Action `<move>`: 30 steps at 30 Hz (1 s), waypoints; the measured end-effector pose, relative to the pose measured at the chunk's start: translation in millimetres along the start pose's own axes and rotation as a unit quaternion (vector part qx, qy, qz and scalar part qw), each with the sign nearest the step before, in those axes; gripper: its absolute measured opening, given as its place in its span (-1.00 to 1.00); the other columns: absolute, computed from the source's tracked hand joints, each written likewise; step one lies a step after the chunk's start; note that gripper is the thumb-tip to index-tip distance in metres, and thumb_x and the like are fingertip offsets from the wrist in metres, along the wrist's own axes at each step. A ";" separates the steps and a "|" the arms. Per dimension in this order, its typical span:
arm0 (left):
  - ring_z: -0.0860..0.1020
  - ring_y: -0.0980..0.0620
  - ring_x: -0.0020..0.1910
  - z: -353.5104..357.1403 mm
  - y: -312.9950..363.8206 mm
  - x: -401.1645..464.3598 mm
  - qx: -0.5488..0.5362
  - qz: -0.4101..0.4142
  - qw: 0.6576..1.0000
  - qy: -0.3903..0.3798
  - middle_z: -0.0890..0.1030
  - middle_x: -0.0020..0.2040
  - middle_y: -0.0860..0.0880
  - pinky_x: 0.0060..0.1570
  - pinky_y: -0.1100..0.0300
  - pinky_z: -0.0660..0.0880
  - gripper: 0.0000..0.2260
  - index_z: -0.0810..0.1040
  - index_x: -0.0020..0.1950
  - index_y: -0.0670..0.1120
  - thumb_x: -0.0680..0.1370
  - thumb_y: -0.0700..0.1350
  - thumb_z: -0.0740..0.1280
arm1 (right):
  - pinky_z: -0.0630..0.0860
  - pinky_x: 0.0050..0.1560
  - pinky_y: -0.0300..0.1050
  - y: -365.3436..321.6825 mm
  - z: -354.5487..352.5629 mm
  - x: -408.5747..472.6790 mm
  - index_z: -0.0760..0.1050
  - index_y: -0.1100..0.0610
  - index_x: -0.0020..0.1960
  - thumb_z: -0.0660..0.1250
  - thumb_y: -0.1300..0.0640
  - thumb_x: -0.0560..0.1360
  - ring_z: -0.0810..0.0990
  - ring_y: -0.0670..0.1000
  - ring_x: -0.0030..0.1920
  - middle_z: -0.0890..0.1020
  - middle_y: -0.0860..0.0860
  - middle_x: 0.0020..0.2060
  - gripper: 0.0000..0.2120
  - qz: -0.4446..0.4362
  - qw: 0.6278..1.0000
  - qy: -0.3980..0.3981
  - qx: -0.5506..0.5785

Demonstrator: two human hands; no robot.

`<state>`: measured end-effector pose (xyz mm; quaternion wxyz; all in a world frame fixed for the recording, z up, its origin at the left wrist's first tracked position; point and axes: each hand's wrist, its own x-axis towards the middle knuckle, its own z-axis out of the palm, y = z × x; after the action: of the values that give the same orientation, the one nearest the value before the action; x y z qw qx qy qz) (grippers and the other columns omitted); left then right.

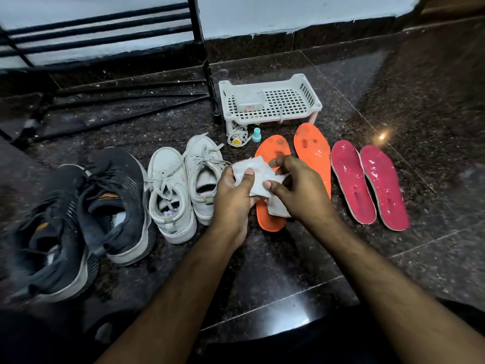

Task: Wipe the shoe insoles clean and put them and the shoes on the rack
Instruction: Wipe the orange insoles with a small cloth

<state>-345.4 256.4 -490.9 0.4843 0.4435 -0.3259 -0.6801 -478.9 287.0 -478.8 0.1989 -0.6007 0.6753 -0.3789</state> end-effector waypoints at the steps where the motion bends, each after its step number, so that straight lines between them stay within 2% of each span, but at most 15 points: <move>1: 0.65 -0.24 0.16 0.1 -0.3 -1.0 -0.001 -0.005 1.000 0.002 0.66 0.19 -0.21 0.17 -0.23 0.57 -0.83 0.50 0.26 -0.16 0.68 -0.21 0.24 | 0.39 -0.17 -0.35 -3.0 -2.7 -0.5 0.55 0.02 0.11 0.51 0.14 0.43 0.52 -0.14 -0.22 0.59 -0.05 -0.02 -0.72 -0.003 1.000 0.015 0.005; 5: 0.64 -0.22 0.17 3.3 3.6 -11.5 -0.023 -0.030 0.999 -0.012 0.64 0.22 -0.26 0.17 -0.16 0.59 -0.73 0.46 0.33 -0.23 0.67 -0.14 0.27 | 0.33 -0.18 -0.46 -18.2 -11.9 -7.6 0.56 0.01 -0.07 0.48 0.23 0.44 0.50 -0.23 -0.19 0.57 -0.07 -0.13 -0.83 -0.046 0.997 0.058 0.036; 8: 0.67 -0.10 0.09 7.9 6.1 -22.7 -0.020 -0.031 0.998 -0.054 0.65 0.20 -0.24 0.02 0.02 0.63 -0.75 0.49 0.29 -0.20 0.64 -0.14 0.33 | 0.37 -0.21 -0.45 -19.9 -9.7 -13.5 0.56 0.05 -0.09 0.47 0.20 0.46 0.50 -0.19 -0.20 0.55 -0.06 -0.15 -0.89 -0.041 0.995 0.075 0.043; 10: 0.68 -0.08 0.02 8.6 4.8 -25.0 -0.005 -0.018 0.998 -0.052 0.66 0.18 -0.25 -0.07 0.09 0.64 -0.79 0.51 0.27 -0.20 0.64 -0.20 0.32 | 0.47 -0.11 -0.26 -12.9 -4.1 -13.3 0.56 -0.01 -0.03 0.48 0.08 0.46 0.54 -0.07 -0.15 0.51 -0.07 -0.10 -0.87 -0.012 0.996 0.087 0.034; 12: 0.68 -0.13 0.02 9.3 4.8 -24.1 0.010 0.001 0.999 -0.037 0.66 0.17 -0.27 -0.07 0.07 0.65 -0.79 0.50 0.27 -0.23 0.65 -0.22 0.31 | 0.50 0.01 -0.11 -7.0 -2.5 -13.6 0.53 -0.07 0.09 0.45 -0.02 0.47 0.55 0.02 -0.08 0.48 -0.05 -0.03 -0.78 0.012 0.996 0.084 0.024; 14: 0.68 -0.19 0.06 11.0 7.6 -19.0 0.048 0.036 0.998 -0.034 0.67 0.14 -0.25 -0.04 0.06 0.63 -0.77 0.50 0.26 -0.24 0.63 -0.21 0.35 | 0.50 0.06 -0.11 -7.7 -3.1 -9.9 0.51 -0.03 0.22 0.40 -0.03 0.51 0.56 0.00 -0.03 0.55 0.01 0.07 -0.70 0.042 0.997 0.045 0.046; 16: 0.68 -0.17 0.05 14.8 14.4 -11.4 0.082 0.065 0.994 -0.027 0.69 0.10 -0.23 -0.06 0.11 0.62 -0.78 0.51 0.24 -0.24 0.62 -0.21 0.37 | 0.58 0.08 0.01 -13.1 -5.7 -3.7 0.49 0.01 0.27 0.35 -0.05 0.51 0.63 -0.02 0.00 0.64 0.00 0.09 -0.64 0.064 0.992 0.002 0.109; 19: 0.67 -0.12 0.02 21.3 28.4 5.0 0.098 0.076 0.991 -0.039 0.68 0.10 -0.18 0.00 0.04 0.62 -0.84 0.52 0.19 -0.15 0.62 -0.22 0.36 | 0.62 0.00 0.13 -18.4 -8.9 10.6 0.51 -0.04 0.18 0.37 0.00 0.46 0.68 0.00 -0.06 0.67 -0.07 -0.01 -0.70 0.059 0.989 0.015 0.133; 20: 0.65 -0.10 0.02 22.9 32.5 12.8 0.114 0.077 0.989 -0.045 0.68 0.11 -0.18 -0.04 0.06 0.60 -0.83 0.51 0.19 -0.11 0.61 -0.21 0.38 | 0.62 -0.01 0.14 -18.8 -9.0 17.7 0.51 -0.06 0.14 0.39 0.05 0.46 0.68 0.01 -0.09 0.67 -0.10 -0.04 -0.74 0.055 0.990 0.029 0.126; 22: 0.63 -0.07 0.00 24.6 41.0 29.4 0.148 0.080 0.984 -0.050 0.66 0.15 -0.13 -0.19 0.13 0.53 -0.71 0.46 0.25 -0.06 0.57 -0.15 0.42 | 0.62 -0.01 0.14 -18.5 -7.9 35.2 0.53 -0.06 0.09 0.41 0.09 0.45 0.68 0.02 -0.10 0.67 -0.10 -0.06 -0.77 0.061 0.990 0.047 0.119; 24: 0.60 -0.02 -0.02 24.5 49.6 50.2 0.182 0.091 0.978 -0.051 0.59 0.15 0.01 -0.25 0.15 0.51 -0.60 0.35 0.36 -0.02 0.58 -0.19 0.41 | 0.63 -0.04 0.17 -14.9 -4.1 60.6 0.52 -0.07 0.07 0.40 0.07 0.42 0.69 0.05 -0.10 0.69 -0.03 -0.05 -0.77 0.076 0.987 0.054 0.130; 27: 0.58 0.01 -0.05 26.0 59.6 81.7 0.239 0.144 0.958 -0.062 0.50 0.12 0.05 -0.12 0.10 0.58 -0.43 0.21 0.48 -0.03 0.57 -0.33 0.38 | 0.62 -0.04 0.22 -7.8 3.4 104.7 0.48 -0.09 0.04 0.38 0.05 0.38 0.69 0.12 -0.10 0.69 0.02 -0.09 -0.75 0.086 0.986 0.058 0.129; 30: 0.55 0.00 -0.06 32.3 70.0 128.8 0.281 0.176 0.942 -0.054 0.47 0.00 0.10 0.04 0.08 0.55 -0.43 0.22 0.47 -0.12 0.55 -0.38 0.37 | 0.59 0.05 0.06 -2.8 10.4 158.6 0.50 0.02 0.17 0.42 0.09 0.40 0.64 0.09 -0.07 0.64 0.01 -0.10 -0.65 0.083 0.990 0.076 0.087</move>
<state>-367.0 112.5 -454.1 0.4337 0.4598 -0.6027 -0.4871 -501.2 131.6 -453.7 0.2292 -0.4923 0.7004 -0.4632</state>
